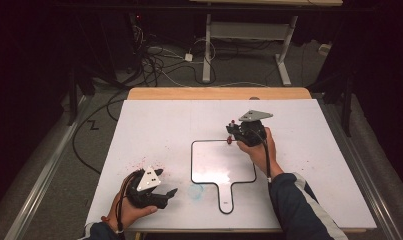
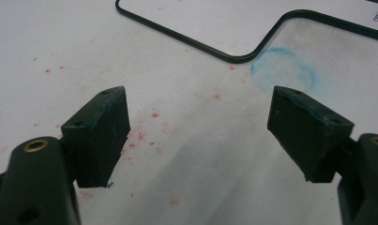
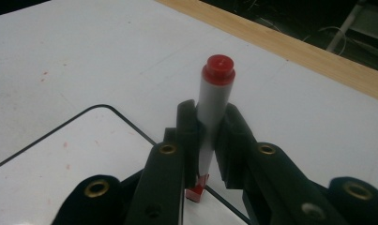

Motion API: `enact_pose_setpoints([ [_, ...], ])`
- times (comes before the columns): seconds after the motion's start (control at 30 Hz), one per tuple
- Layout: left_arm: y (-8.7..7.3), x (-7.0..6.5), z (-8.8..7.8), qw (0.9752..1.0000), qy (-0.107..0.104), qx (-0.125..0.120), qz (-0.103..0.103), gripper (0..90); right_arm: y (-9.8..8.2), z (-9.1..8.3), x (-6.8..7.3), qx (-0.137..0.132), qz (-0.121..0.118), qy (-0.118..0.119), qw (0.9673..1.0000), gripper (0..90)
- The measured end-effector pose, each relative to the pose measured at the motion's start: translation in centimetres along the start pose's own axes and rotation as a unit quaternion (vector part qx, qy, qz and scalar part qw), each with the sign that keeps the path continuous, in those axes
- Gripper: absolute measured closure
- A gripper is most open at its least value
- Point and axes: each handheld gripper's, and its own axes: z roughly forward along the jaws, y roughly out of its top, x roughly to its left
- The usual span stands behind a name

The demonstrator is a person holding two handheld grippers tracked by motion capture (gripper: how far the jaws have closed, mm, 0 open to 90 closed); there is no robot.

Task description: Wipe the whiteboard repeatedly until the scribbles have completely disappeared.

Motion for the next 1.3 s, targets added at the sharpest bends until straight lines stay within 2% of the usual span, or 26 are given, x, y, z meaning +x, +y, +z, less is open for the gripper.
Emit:
enact_pose_setpoints([
  [0.1, 0.0, 0.0, 0.1, 1.0000, -0.001, 0.000, -0.001, 20.1, -0.3, -0.3, -0.3, -0.003, 0.010, 0.001, 0.9999, 81.5],
  [0.2, 0.0, 0.0, 0.1, 1.0000, -0.002, 0.000, 0.000, 20.1, -0.3, -0.1, 0.3, -0.007, -0.001, -0.001, 1.0000, 81.5],
  [0.3, 0.0, 0.0, 0.1, 1.0000, -0.002, 0.001, -0.001, 20.1, -0.3, 0.0, 1.0, -0.015, 0.003, 0.017, 0.9997, 81.4],
  [0.37, 0.0, 0.0, 0.1, 1.0000, -0.002, 0.001, -0.002, 20.2, -0.5, 0.1, 1.5, -0.022, 0.007, 0.041, 0.9989, 81.4],
  [0.47, 0.0, 0.0, 0.1, 1.0000, -0.002, 0.002, -0.001, 20.1, -0.5, 0.1, 2.3, -0.022, -0.002, 0.049, 0.9986, 81.4],
  [0.6, 0.0, 0.0, 0.0, 1.0000, -0.001, 0.002, 0.000, 20.1, -0.5, -0.4, 2.2, -0.011, -0.007, 0.034, 0.9993, 81.5],
  [0.63, 0.0, 0.0, 0.0, 1.0000, 0.000, 0.002, 0.000, 20.1, -0.6, -0.6, 1.9, -0.009, -0.012, 0.021, 0.9997, 81.5],
  [0.7, -0.1, 0.0, 0.0, 1.0000, 0.002, 0.005, 0.000, 20.1, -0.9, -1.1, 0.9, -0.007, 0.005, 0.010, 0.9999, 81.5],
  [0.83, -0.1, 0.0, 0.1, 1.0000, 0.004, 0.007, -0.003, 20.2, -1.3, -2.1, -0.7, 0.004, 0.003, -0.031, 0.9995, 81.5],
  [0.93, 0.0, 0.0, 0.1, 1.0000, 0.000, 0.005, -0.002, 20.1, -1.6, -2.6, -1.9, 0.007, 0.009, -0.047, 0.9988, 81.5],
  [1.03, 0.0, -0.1, 0.1, 1.0000, 0.000, 0.006, 0.000, 20.1, -1.9, -2.7, -2.4, -0.001, 0.028, -0.040, 0.9988, 81.5],
  [1.07, 0.0, 0.0, 0.2, 1.0000, 0.000, 0.006, -0.001, 20.1, -1.8, -2.6, -2.3, -0.002, 0.028, -0.038, 0.9989, 81.5],
  [1.1, 0.0, 0.0, 0.2, 1.0000, 0.000, 0.007, -0.001, 20.1, -1.8, -2.5, -2.1, -0.006, 0.034, -0.025, 0.9991, 81.4],
  [1.23, 0.1, -0.1, 0.2, 1.0000, -0.001, 0.006, 0.000, 20.1, -1.4, -1.4, 0.2, -0.017, 0.026, 0.014, 0.9994, 81.5],
  [1.3, 0.1, -0.1, 0.2, 1.0000, -0.001, 0.006, 0.000, 20.1, -0.9, -0.8, 1.7, -0.018, 0.012, 0.029, 0.9994, 81.4],
])
